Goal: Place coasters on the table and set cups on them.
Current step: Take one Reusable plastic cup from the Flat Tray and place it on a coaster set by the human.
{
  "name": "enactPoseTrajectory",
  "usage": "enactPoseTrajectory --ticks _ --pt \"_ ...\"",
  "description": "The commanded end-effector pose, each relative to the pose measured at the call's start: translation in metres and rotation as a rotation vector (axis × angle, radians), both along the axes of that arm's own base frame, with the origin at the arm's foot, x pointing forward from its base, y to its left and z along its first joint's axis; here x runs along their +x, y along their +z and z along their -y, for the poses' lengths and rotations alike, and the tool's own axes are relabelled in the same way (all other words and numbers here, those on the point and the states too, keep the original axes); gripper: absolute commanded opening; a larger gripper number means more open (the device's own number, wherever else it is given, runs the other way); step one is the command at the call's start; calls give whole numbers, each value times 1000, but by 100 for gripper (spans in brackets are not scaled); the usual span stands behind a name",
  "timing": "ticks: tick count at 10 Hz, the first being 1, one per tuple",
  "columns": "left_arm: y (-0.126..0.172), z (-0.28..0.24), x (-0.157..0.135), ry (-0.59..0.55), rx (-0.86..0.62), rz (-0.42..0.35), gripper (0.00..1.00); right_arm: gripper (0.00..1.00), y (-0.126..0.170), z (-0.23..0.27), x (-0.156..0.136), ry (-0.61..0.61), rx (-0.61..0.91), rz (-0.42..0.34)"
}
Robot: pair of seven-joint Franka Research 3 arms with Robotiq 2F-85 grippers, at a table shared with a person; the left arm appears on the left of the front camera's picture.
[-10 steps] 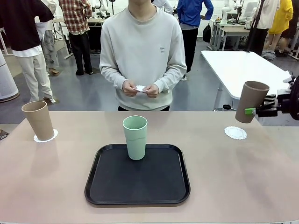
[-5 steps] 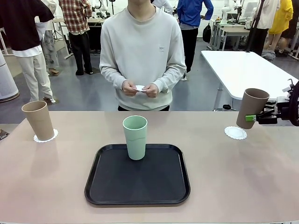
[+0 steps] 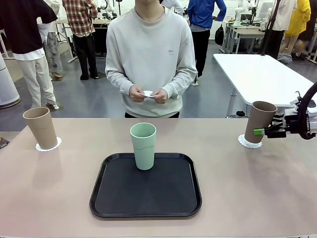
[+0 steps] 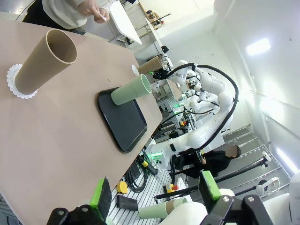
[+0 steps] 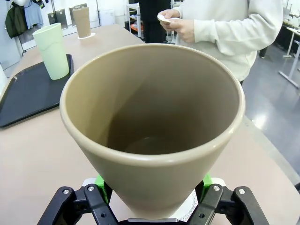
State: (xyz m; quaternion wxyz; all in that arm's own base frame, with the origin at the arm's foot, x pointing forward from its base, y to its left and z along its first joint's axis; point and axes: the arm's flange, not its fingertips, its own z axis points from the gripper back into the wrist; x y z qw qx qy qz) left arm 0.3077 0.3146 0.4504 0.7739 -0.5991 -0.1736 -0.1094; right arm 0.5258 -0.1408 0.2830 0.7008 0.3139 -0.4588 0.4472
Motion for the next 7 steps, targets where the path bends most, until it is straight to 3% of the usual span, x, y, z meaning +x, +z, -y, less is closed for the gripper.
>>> enactPoseTrajectory --ticks 1,7 --pt "2 0 -2 0 -9 4 100 82 -3 -2 12 8 -20 17" --pt "2 0 -2 0 -9 4 100 82 -19 4 28 -18 -28 -13"
